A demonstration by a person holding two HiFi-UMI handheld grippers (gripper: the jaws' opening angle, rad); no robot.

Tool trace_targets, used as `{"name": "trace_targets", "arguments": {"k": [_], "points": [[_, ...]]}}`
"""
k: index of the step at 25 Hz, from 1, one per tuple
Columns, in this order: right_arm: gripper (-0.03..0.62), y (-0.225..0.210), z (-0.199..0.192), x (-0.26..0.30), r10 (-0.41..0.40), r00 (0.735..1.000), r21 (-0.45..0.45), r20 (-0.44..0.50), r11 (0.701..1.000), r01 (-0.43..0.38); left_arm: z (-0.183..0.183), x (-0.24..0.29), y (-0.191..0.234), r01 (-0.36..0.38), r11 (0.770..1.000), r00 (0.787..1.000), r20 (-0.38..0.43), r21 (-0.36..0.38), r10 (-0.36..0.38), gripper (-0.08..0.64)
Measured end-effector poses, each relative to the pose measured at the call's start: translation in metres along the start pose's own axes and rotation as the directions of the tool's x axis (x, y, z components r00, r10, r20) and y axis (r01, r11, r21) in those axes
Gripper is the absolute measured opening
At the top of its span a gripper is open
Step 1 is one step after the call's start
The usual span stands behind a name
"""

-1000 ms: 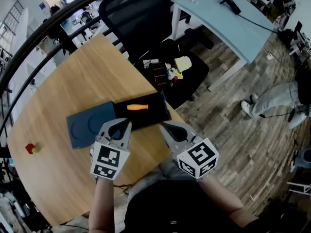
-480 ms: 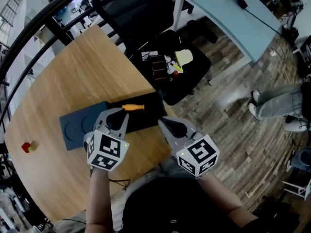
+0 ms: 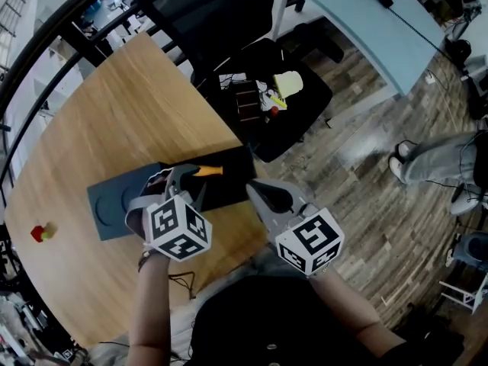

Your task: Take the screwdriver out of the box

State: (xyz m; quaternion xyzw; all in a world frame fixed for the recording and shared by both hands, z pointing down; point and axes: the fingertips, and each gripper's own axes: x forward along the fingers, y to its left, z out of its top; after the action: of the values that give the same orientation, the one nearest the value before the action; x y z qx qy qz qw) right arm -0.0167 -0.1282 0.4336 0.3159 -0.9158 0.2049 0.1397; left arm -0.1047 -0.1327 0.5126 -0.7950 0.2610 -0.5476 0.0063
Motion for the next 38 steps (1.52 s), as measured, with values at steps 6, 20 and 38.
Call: {"name": "trace_targets", "arguments": {"k": [6,20,38], "points": [[-0.003,-0.005,-0.003,0.007,0.013,1.0,0.018,-0.016,1.0,-0.013,-0.009,0.014,0.002,0.01,0.996,0.995,-0.096,0.084,-0.002,0.11],[-0.003,-0.02,-0.005,0.013,0.02,0.999,0.054,-0.029,0.998,-0.018,-0.029,0.044,-0.005,0.135,0.968,0.959,-0.272,0.211,-0.075,0.172],[-0.003,-0.021,-0.009,0.02,0.051,0.997,0.064,-0.05,0.997,-0.048,-0.025,0.06,-0.011,0.198,0.955,0.945,-0.3,0.221,-0.126,0.172]]}}
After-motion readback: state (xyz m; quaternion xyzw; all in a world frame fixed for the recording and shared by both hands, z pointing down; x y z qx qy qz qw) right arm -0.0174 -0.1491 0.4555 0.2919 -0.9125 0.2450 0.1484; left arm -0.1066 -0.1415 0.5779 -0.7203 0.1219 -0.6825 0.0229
